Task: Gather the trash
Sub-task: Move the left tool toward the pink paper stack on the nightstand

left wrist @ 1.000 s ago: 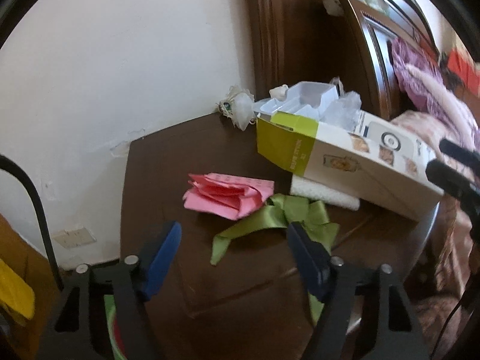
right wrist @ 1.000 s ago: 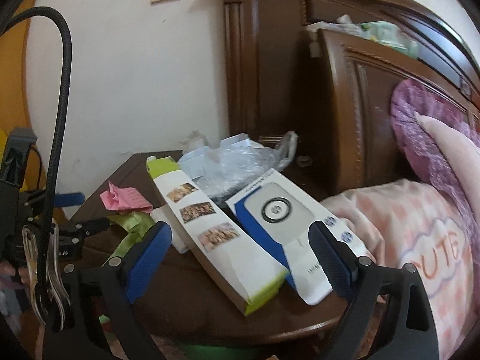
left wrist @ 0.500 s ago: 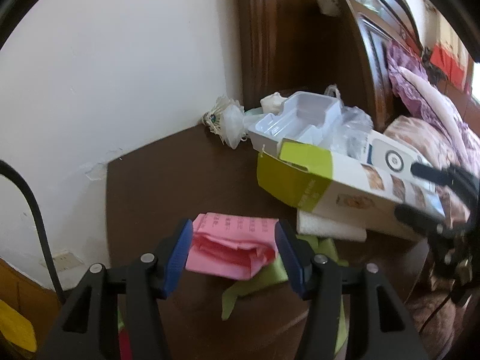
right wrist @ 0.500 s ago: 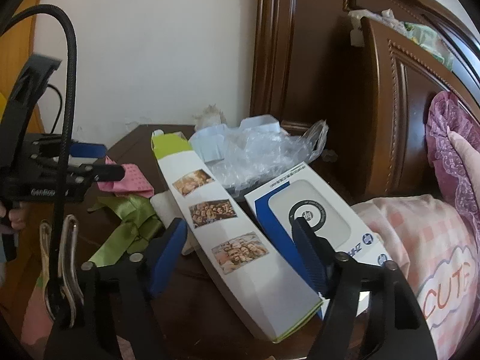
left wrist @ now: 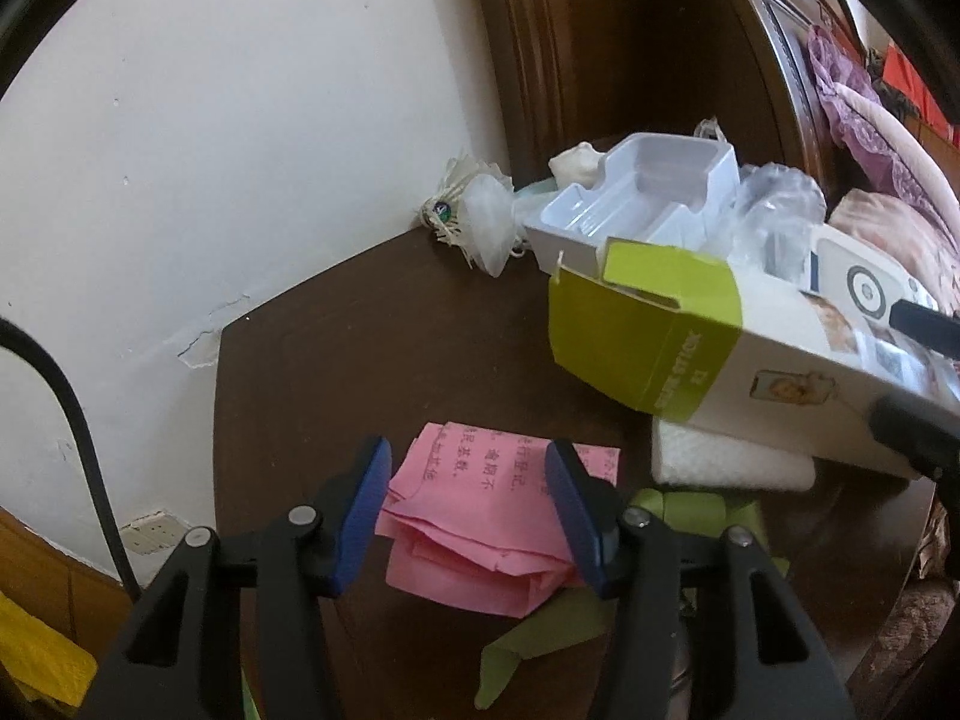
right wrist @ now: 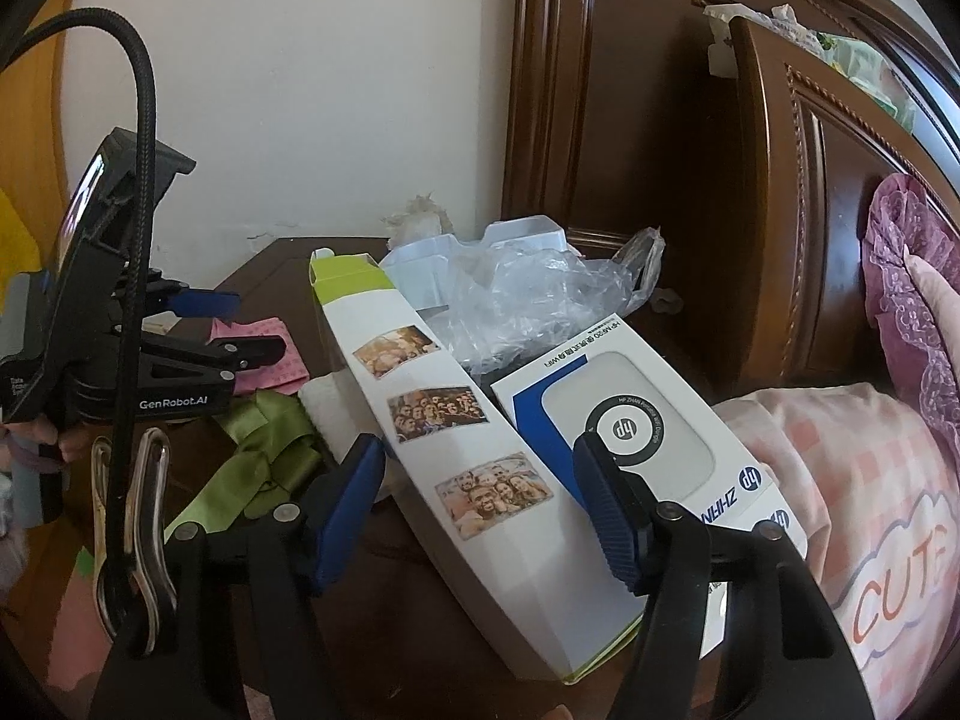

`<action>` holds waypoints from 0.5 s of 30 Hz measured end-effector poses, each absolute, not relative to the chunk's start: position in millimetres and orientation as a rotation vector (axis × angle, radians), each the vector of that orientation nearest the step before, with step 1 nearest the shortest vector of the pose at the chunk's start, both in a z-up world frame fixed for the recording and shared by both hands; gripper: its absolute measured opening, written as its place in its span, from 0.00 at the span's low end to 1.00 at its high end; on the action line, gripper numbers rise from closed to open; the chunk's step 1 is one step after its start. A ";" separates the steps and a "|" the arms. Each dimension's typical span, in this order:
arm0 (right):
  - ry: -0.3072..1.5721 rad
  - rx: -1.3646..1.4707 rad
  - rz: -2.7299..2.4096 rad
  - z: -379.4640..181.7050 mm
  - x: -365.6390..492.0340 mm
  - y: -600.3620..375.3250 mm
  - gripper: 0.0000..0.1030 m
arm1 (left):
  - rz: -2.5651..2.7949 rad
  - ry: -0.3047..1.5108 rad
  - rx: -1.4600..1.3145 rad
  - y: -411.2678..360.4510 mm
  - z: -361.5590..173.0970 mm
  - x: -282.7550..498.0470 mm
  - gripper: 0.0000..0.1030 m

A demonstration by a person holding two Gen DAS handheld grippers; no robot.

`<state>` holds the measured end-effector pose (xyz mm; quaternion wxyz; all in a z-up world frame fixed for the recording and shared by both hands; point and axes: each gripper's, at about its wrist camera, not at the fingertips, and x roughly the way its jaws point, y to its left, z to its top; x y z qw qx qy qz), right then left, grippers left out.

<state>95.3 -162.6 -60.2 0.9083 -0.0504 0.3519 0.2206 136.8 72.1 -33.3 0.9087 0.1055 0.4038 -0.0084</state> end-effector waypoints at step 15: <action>0.731 -0.090 0.450 -58.2 94.5 -162.8 0.65 | 0.023 0.888 0.051 100.6 -43.7 146.6 0.88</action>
